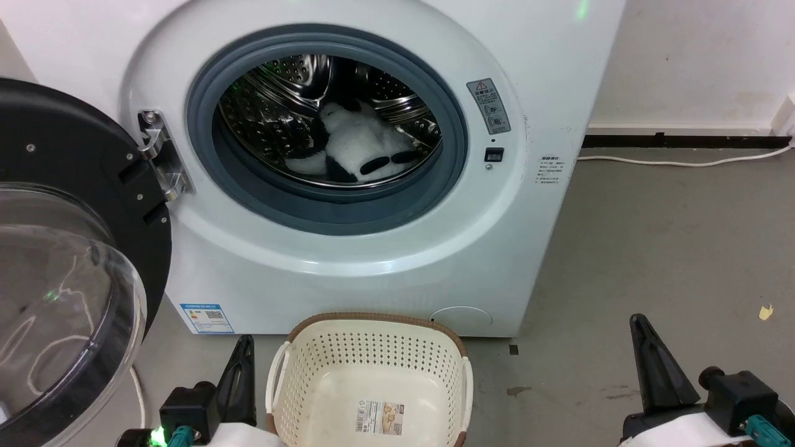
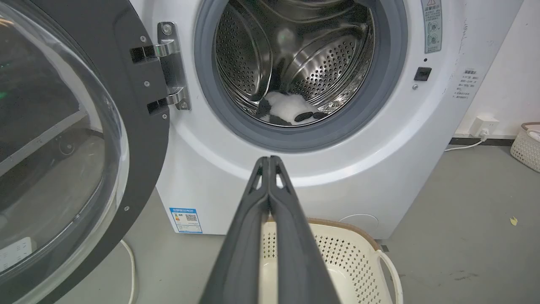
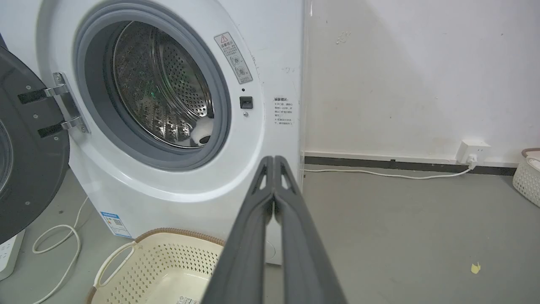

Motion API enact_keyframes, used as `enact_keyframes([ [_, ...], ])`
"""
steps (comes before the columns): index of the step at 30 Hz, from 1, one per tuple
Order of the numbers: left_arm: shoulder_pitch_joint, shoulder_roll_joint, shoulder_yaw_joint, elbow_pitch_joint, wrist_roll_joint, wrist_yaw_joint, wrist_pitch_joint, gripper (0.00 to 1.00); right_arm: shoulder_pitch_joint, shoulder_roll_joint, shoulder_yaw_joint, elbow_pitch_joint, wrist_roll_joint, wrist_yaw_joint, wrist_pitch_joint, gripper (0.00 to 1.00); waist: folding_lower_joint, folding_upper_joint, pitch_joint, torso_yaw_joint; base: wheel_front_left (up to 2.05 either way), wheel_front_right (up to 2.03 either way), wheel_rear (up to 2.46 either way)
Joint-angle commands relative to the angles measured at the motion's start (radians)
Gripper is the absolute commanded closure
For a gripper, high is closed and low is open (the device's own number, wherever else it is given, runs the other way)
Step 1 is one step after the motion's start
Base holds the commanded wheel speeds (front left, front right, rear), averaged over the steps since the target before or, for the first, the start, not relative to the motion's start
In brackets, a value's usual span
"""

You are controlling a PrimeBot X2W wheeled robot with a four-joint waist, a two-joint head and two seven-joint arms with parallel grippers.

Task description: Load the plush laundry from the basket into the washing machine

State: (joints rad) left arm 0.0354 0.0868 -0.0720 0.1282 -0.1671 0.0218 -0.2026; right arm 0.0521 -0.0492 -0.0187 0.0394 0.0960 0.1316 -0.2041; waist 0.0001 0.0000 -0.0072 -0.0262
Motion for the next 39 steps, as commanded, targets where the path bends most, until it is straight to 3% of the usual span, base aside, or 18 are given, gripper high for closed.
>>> enact_keyframes([
  [1,-0.008,-0.001,0.006,-0.01,0.011,-0.004,0.005,1.0,-0.01,0.0,0.002,-0.006,-0.008,0.0,0.006,1.0,0.0,0.0,0.0,0.0,0.0,0.0,0.0],
  [39,-0.019,-0.015,0.032,-0.056,0.073,-0.011,0.083,1.0,-0.026,-0.001,0.009,-0.019,-0.043,0.0,0.084,1.0,0.0,0.0,0.003,0.011,0.0,0.0,0.0],
])
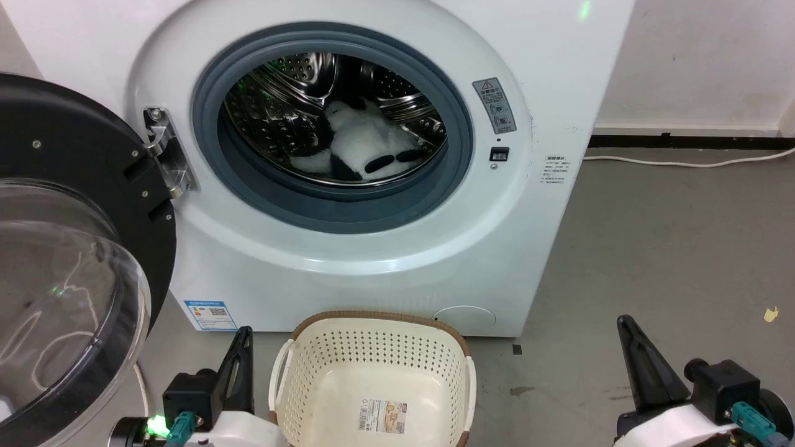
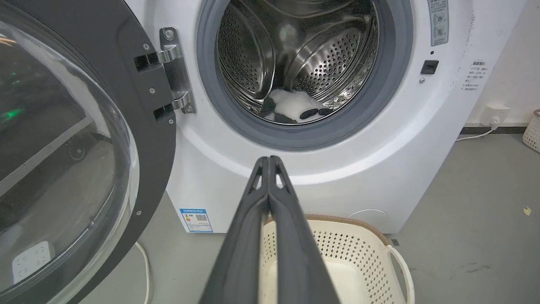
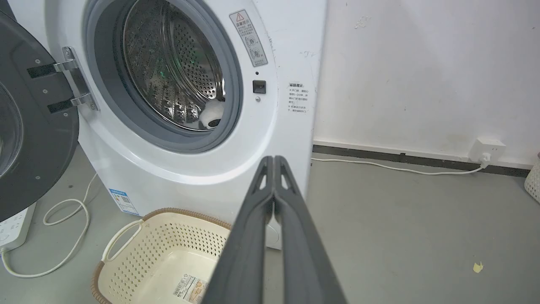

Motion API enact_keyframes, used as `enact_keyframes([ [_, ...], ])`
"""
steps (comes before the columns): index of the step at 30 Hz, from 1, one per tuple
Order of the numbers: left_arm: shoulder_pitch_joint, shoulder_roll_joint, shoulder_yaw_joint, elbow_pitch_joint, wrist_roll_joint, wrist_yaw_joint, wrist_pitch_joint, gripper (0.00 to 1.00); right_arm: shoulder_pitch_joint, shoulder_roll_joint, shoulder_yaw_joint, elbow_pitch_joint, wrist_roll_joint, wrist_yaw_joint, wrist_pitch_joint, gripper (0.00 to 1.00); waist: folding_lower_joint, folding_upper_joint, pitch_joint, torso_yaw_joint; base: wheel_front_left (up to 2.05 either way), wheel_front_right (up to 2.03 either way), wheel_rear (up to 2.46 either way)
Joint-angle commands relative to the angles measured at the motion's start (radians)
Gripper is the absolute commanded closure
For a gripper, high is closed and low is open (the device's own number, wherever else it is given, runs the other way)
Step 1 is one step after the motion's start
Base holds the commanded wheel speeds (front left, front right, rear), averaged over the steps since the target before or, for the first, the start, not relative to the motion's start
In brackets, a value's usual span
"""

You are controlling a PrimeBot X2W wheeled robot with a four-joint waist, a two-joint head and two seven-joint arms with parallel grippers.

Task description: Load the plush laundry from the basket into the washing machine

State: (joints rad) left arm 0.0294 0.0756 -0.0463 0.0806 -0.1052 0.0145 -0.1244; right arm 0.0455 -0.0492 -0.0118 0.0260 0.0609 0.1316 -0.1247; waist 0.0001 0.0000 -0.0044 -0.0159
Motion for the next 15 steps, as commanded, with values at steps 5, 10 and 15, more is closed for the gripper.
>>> enact_keyframes([
  [5,-0.014,-0.006,0.01,-0.015,0.019,-0.005,0.015,1.0,-0.022,-0.001,0.003,-0.008,-0.012,-0.001,0.015,1.0,0.0,0.0,0.0,0.002,0.0,0.0,0.0],
  [10,-0.016,-0.008,0.013,-0.021,0.027,-0.005,0.025,1.0,-0.024,-0.001,0.004,-0.009,-0.017,-0.001,0.025,1.0,0.0,0.0,0.001,0.003,0.0,0.0,0.0],
  [15,-0.017,-0.009,0.016,-0.026,0.033,-0.006,0.033,1.0,-0.026,-0.001,0.004,-0.011,-0.02,-0.001,0.033,1.0,0.0,0.0,0.001,0.004,0.0,0.0,0.0],
])
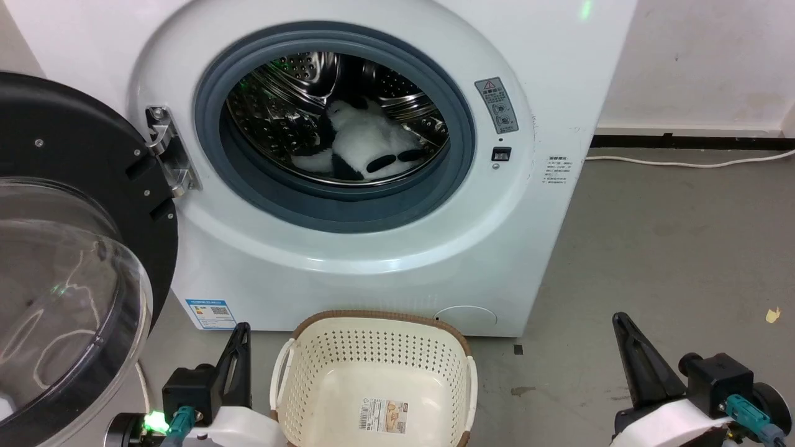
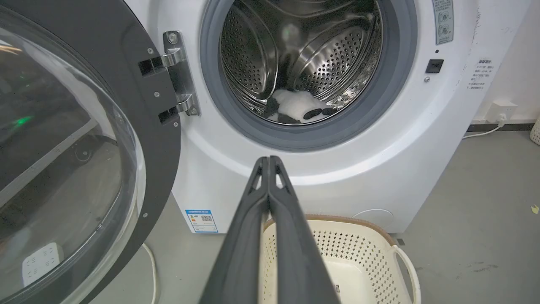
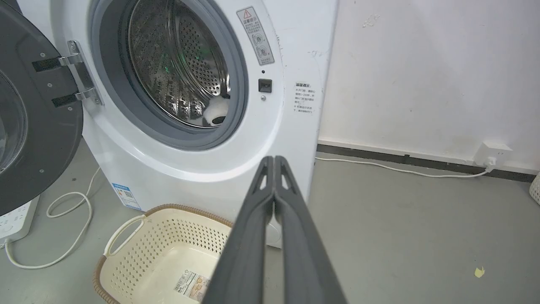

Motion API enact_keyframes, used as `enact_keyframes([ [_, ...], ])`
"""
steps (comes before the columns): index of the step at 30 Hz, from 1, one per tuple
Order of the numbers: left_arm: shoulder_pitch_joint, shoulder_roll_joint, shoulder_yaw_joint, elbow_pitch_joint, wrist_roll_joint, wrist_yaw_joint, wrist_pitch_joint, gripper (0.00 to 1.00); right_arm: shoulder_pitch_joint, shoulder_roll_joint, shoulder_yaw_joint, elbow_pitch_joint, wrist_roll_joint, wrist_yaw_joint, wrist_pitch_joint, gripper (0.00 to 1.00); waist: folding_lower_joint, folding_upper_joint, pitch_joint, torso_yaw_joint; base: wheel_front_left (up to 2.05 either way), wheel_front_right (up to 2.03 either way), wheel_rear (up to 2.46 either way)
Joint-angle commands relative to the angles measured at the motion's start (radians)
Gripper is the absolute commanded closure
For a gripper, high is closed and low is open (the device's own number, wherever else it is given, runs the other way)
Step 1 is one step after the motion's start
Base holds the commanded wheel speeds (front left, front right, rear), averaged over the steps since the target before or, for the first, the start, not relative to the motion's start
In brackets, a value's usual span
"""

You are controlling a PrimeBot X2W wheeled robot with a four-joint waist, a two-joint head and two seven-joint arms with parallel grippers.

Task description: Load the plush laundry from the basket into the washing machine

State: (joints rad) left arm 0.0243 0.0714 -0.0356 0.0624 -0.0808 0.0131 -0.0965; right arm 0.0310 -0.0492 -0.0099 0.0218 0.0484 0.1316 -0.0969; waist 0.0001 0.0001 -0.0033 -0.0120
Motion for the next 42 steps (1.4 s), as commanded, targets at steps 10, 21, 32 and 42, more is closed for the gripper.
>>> enact_keyframes([
  [10,-0.014,-0.009,0.012,-0.02,0.025,-0.007,0.026,1.0,-0.016,-0.001,0.004,-0.01,-0.017,-0.001,0.026,1.0,-0.0001,-0.0001,0.001,0.003,0.0,0.0,0.0],
  [21,-0.018,-0.013,0.019,-0.034,0.043,-0.009,0.049,1.0,-0.021,-0.001,0.006,-0.014,-0.027,-0.001,0.049,1.0,-0.0001,-0.0001,0.002,0.006,0.0,0.0,0.0],
  [32,-0.021,-0.017,0.028,-0.05,0.064,-0.011,0.075,1.0,-0.026,-0.001,0.008,-0.018,-0.039,-0.001,0.075,1.0,-0.0001,-0.0001,0.003,0.009,0.0,0.0,0.0],
  [42,-0.024,-0.021,0.035,-0.062,0.08,-0.013,0.096,1.0,-0.031,-0.001,0.01,-0.022,-0.048,-0.001,0.096,1.0,-0.0001,-0.0001,0.003,0.012,0.0,0.0,0.0],
])
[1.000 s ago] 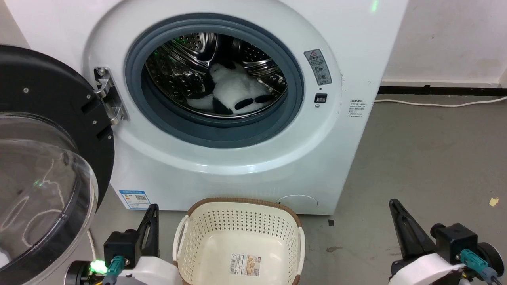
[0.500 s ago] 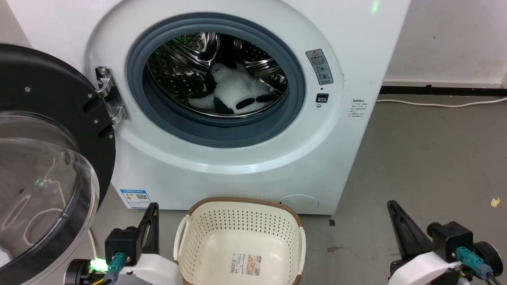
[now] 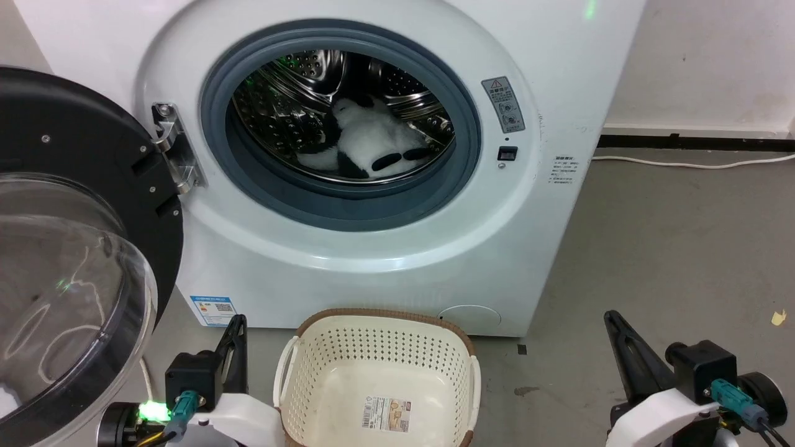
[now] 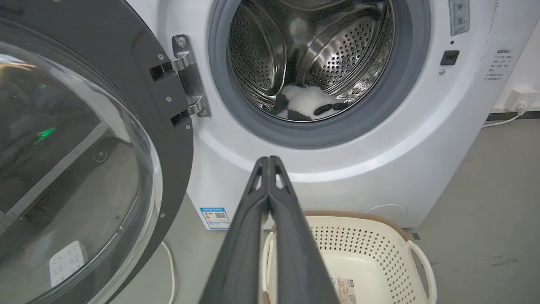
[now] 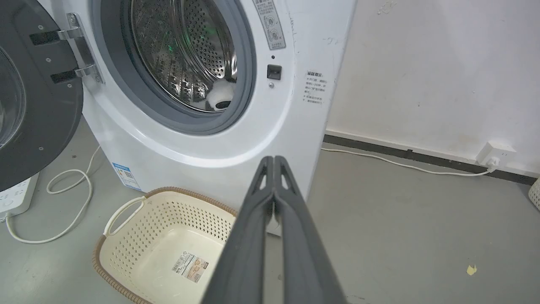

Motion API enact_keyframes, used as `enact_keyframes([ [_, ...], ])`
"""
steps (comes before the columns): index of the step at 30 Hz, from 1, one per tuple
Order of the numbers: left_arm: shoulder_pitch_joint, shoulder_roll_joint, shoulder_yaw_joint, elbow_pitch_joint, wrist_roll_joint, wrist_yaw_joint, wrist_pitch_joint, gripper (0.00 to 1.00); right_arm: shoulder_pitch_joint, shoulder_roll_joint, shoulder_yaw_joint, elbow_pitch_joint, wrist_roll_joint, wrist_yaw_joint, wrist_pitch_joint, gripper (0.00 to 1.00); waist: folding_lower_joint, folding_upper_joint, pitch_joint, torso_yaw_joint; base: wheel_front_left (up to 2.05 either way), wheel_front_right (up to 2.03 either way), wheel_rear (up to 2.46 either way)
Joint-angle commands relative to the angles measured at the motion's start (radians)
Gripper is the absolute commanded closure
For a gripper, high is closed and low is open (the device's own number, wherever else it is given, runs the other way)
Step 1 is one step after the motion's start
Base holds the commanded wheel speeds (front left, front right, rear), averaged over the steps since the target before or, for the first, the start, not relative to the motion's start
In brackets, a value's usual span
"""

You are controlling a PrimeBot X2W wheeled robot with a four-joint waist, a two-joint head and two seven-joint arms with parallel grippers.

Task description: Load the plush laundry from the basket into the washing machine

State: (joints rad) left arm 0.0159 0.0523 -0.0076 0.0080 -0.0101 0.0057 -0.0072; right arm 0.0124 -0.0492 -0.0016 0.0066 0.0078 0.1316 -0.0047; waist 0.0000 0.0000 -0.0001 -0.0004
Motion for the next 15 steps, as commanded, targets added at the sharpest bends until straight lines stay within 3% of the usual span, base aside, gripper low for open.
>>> enact_keyframes([
  [1,-0.016,-0.002,0.008,-0.008,0.01,-0.006,0.007,1.0,-0.012,-0.001,0.002,-0.007,-0.008,-0.001,0.005,1.0,0.0,0.0,0.0,0.0,0.0,0.0,0.0],
  [15,-0.016,-0.002,0.008,-0.008,0.01,-0.006,0.007,1.0,-0.012,-0.001,0.002,-0.007,-0.008,-0.001,0.005,1.0,0.0,0.0,0.0,0.0,0.0,0.0,0.0],
])
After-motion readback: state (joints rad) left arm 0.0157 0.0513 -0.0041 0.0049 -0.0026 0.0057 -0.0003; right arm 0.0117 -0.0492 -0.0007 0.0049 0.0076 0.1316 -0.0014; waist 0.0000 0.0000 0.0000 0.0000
